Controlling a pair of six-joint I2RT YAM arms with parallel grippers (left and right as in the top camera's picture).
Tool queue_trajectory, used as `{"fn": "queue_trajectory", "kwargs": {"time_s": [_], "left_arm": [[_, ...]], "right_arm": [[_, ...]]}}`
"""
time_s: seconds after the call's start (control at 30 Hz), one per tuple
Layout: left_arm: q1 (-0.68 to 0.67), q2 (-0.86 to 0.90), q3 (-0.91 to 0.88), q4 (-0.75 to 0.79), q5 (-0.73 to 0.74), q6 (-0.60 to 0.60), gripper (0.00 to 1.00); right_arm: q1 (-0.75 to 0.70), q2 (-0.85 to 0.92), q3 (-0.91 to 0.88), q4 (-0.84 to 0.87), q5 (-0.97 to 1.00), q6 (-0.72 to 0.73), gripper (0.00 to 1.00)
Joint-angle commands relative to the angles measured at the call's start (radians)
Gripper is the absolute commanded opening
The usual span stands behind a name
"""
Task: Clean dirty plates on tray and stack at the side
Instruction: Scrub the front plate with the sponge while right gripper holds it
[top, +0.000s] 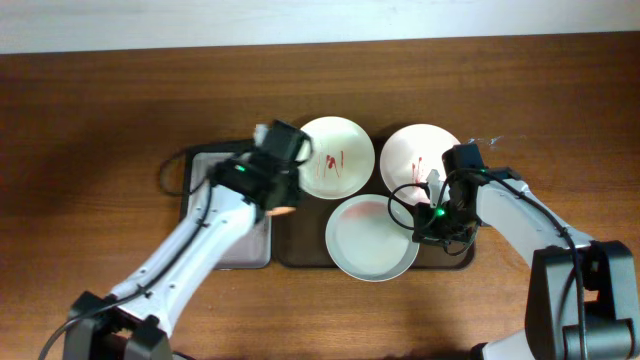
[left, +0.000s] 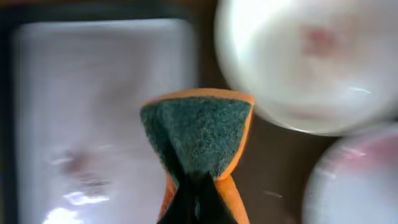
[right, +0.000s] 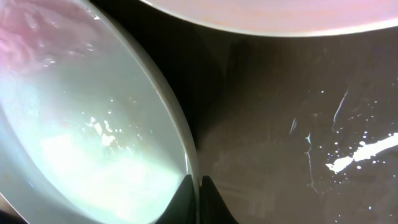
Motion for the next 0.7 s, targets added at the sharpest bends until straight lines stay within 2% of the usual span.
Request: {"fn": "queue_trajectory", "kwargs": {"time_s": [0.0,0.07,0.17,0.33,0.47,0.5,0.53,0.6,0.67], "left_arm": [[0.099,0.020,-0.007,-0.020,-0.153,0.019,0.00],[0.139,0.063,-0.011,-0.015,-0.142,0.059,0.00],[0.161,0.165,-0.011,-0.003,-0.021,0.192,0.00],[0.161,0.291,-0.011,0.003,-0.020,0.197,0.00],[0.161,0.314,-0.011,0.011,0.005,0.337,0.00],[0.166,0.314,-0.011,0.011,0.002,0.345,0.23],[0.170,0.314,-0.011,0.011,0.002,0.344,0.34],[0.179,0.314,-0.011,0.011,0.001,0.333,0.39],[0.192,0.314,-0.011,0.012,0.001,0.258,0.43]], "right_arm": [[-0.005,0.010,0.015,0.000,0.005,0.000,0.04],[-0.005,0.010,0.015,-0.001,0.005,0.000,0.04],[-0.005,0.010,0.015,-0.001,0.005,0.000,0.04],[-0.005,0.010,0.015,-0.003,0.005,0.000,0.04],[-0.005,0.010,0.015,-0.003,0.005,0.000,0.04],[-0.005,0.010,0.015,-0.003,0.005,0.000,0.04],[-0.005,0.010,0.015,-0.003,0.005,0.000,0.04],[-0.005,0.010,0.015,-0.003,0.005,0.000,0.04],[-0.005,0.010,0.015,-0.003,0.005,0.000,0.04]]}}
